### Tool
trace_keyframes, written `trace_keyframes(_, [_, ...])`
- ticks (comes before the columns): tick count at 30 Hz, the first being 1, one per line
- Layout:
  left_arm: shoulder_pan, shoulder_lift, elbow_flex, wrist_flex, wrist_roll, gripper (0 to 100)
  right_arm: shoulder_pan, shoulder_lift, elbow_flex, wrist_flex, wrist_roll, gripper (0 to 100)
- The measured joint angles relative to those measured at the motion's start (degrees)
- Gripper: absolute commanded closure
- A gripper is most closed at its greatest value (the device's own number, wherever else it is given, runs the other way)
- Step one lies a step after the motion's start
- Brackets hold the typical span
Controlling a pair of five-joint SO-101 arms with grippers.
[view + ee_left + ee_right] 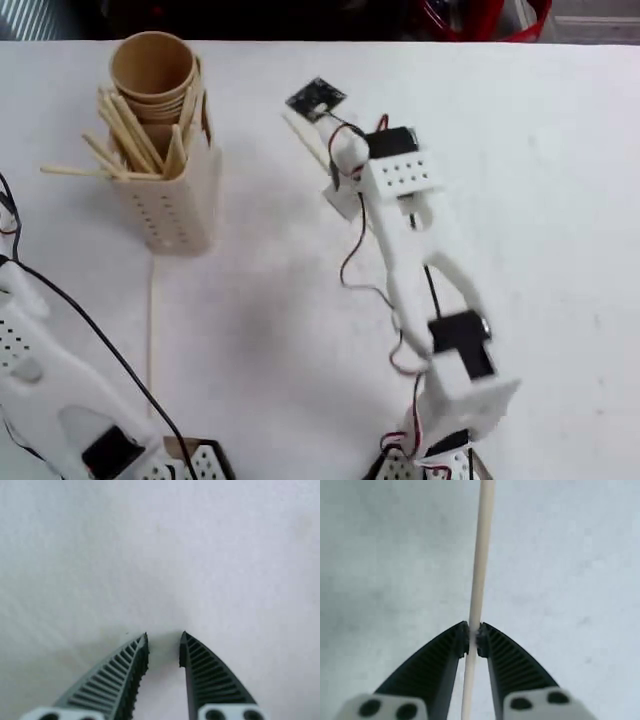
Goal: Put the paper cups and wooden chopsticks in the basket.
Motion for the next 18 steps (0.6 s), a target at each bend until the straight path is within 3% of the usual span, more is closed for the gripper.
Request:
trace_keyframes(4, [0.00,0.00,0.00,0.00,0.00,87,-5.98,-16.53,10.46,-3.34,-2.99,98.1])
trace_keyframes(10, [0.88,0.00,0.18,-0.09,0.00,87,-15.47,-38.51,18.90,-16.79,-12.31,98.1])
trace_keyframes(18, [1.32,0.00,0.18,-0.09,0.00,87,-28.92,-40.26,19.69,-46.86,-14.77,98.1])
